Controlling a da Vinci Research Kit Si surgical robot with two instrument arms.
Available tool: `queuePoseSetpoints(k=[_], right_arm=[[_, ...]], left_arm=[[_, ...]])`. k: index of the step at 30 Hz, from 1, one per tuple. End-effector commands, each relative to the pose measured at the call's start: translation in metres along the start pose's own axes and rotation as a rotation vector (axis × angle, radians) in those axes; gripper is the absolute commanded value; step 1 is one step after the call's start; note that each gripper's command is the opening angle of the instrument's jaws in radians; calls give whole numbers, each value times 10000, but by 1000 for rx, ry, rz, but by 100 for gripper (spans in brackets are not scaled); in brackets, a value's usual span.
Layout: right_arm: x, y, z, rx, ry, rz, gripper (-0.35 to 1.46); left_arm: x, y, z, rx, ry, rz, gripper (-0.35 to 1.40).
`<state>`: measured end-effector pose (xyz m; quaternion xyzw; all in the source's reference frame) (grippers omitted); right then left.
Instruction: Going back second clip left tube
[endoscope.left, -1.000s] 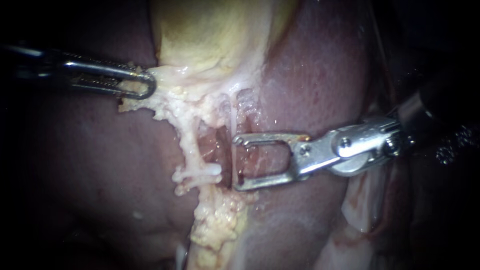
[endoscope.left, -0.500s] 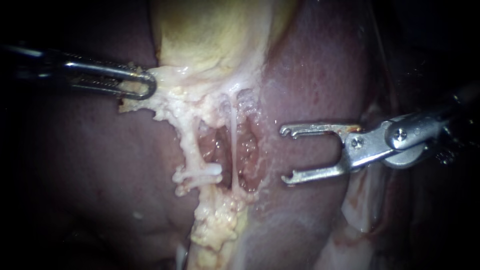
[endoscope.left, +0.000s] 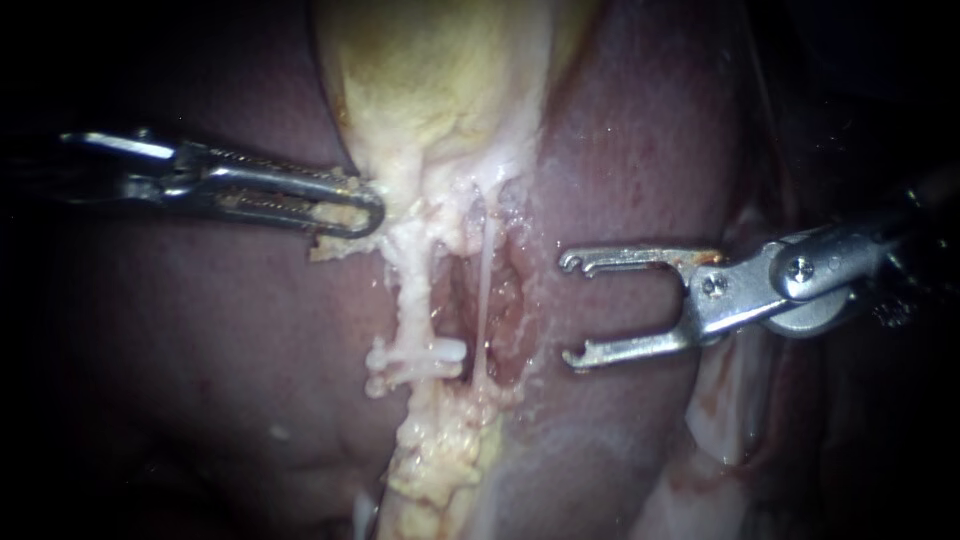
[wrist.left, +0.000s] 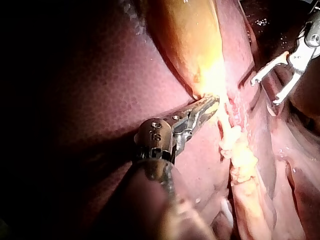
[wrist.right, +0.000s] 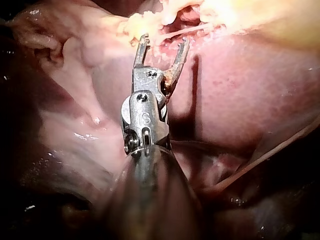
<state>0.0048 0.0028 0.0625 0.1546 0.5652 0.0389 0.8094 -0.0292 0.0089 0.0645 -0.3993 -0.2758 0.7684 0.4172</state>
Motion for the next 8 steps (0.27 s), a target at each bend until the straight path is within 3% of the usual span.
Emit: queuePoseSetpoints(k=[1,8], right_arm=[[0,0,0,1,1,0,50],[1,-2,1,12,5,0,50]], left_arm=[[-1,-2,0,1,-1,1,-35],[-2,-2,-1,0,-1,1,-35]])
